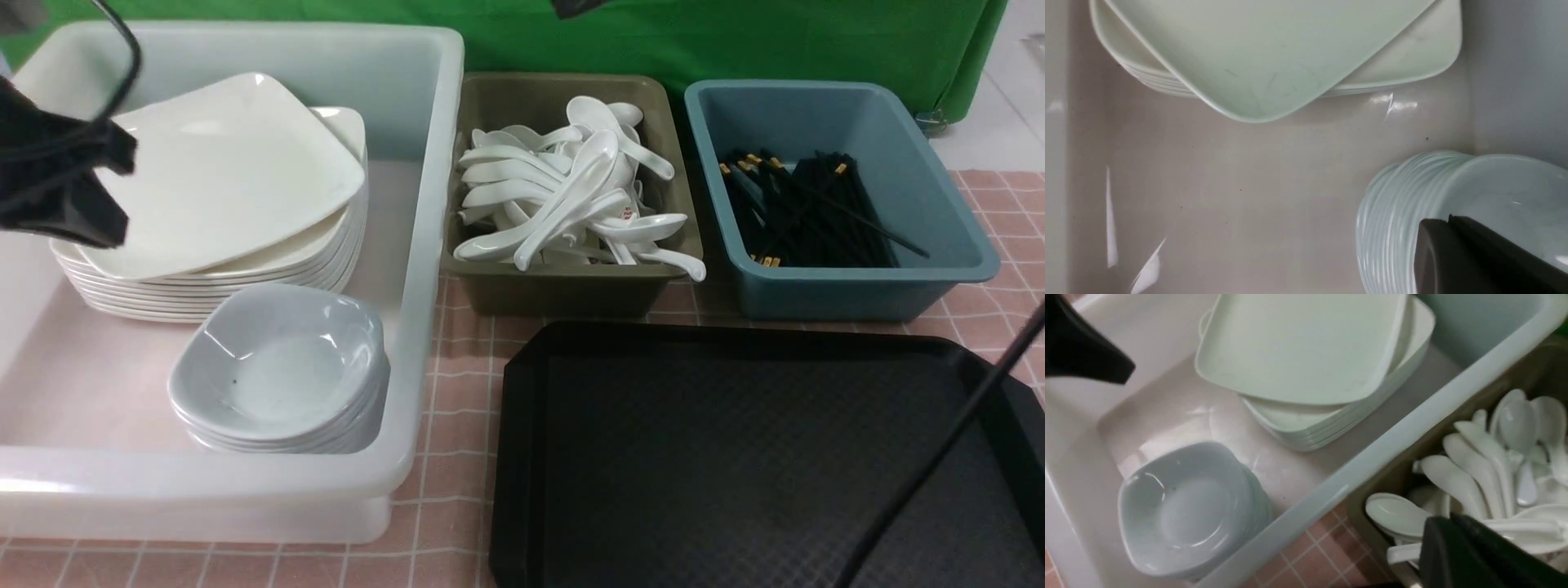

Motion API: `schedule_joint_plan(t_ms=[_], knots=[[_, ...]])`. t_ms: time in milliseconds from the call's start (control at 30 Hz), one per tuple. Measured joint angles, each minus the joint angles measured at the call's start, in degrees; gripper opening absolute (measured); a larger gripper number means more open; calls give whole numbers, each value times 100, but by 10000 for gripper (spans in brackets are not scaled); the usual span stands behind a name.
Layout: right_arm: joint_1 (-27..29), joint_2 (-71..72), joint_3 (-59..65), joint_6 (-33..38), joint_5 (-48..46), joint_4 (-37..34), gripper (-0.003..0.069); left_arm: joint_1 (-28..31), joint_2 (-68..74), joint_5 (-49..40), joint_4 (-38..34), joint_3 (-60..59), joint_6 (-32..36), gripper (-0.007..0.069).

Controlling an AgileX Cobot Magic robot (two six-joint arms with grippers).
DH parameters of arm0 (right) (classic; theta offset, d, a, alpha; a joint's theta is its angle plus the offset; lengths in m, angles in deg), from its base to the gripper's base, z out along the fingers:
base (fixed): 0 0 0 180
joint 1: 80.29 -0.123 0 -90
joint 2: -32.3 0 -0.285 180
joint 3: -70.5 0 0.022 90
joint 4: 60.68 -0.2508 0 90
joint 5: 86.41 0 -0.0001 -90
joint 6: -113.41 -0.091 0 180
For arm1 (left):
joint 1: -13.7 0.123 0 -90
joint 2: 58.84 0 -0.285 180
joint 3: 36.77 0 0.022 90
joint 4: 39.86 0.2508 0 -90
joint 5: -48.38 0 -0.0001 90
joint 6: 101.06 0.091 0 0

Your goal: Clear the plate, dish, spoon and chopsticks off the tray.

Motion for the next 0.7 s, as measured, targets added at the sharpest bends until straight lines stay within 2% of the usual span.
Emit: schedule_joint_plan(t_ms=[433, 533, 700], knots=[[-137, 142, 0, -12, -6, 66, 30, -131, 1739, 1227, 531, 0, -89, 0], [-183, 142, 0, 4, -6, 66, 30, 27, 2040, 1470, 619, 93, -267, 0], [-184, 142, 0, 33, -6, 66, 30, 347, 1774, 1421, 761, 170, -623, 0]])
